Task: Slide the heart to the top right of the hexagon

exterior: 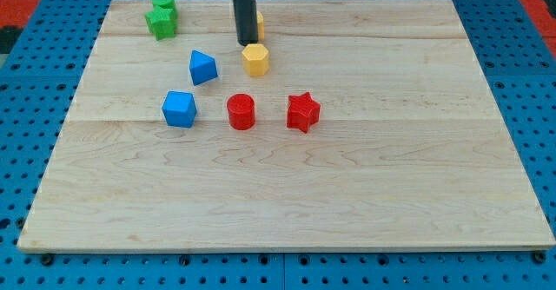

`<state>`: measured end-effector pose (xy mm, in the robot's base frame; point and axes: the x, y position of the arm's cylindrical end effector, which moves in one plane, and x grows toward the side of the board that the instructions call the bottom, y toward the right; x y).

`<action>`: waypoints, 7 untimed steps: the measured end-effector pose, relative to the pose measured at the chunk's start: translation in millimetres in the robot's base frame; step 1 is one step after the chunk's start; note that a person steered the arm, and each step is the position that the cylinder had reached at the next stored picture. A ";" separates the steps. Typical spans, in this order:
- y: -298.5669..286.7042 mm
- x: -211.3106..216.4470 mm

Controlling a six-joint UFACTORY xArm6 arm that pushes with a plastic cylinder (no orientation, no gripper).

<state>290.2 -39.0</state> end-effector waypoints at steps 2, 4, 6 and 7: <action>2.5 36.5; -88.9 -27.6; -4.1 -78.5; 32.3 -51.3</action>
<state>239.0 -6.8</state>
